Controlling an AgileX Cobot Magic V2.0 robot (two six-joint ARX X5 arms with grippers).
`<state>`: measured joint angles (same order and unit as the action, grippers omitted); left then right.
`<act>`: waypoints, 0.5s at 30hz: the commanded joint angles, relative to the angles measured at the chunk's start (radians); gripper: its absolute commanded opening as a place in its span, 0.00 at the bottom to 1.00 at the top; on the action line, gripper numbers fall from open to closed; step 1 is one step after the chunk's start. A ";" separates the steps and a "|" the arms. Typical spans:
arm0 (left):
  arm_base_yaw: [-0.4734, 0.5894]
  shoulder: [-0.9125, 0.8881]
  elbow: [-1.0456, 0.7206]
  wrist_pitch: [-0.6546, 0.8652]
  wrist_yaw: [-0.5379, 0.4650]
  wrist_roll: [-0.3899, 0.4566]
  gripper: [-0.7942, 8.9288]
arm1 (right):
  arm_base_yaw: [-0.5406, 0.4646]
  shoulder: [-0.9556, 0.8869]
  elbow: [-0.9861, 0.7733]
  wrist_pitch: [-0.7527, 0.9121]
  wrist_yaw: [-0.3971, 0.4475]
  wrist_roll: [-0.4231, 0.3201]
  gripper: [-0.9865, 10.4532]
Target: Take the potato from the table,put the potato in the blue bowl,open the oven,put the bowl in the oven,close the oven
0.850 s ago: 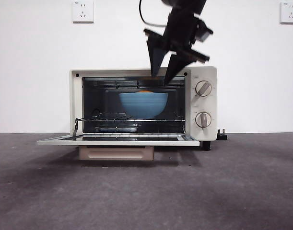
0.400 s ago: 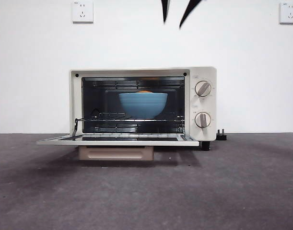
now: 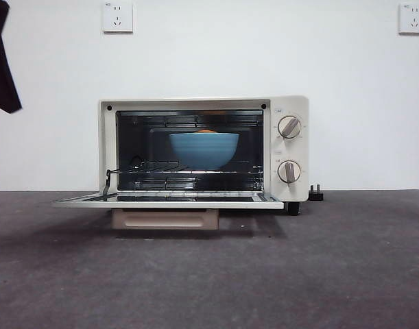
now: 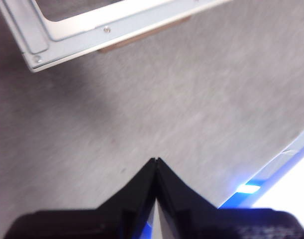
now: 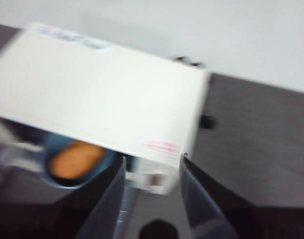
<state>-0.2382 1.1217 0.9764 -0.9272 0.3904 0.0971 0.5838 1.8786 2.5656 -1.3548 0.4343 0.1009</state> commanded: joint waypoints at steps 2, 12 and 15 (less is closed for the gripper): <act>0.098 0.063 -0.001 0.066 0.138 0.015 0.07 | -0.072 -0.122 -0.166 -0.024 0.076 -0.060 0.25; 0.202 0.273 -0.001 0.188 0.223 -0.015 0.07 | -0.435 -0.503 -0.729 0.017 0.044 -0.132 0.25; 0.205 0.363 -0.001 0.227 0.220 -0.016 0.07 | -0.555 -0.624 -0.875 0.128 -0.125 -0.152 0.25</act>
<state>-0.0372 1.4517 0.9764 -0.7109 0.6060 0.0853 0.0601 1.2926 1.7367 -1.2613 0.3721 -0.0246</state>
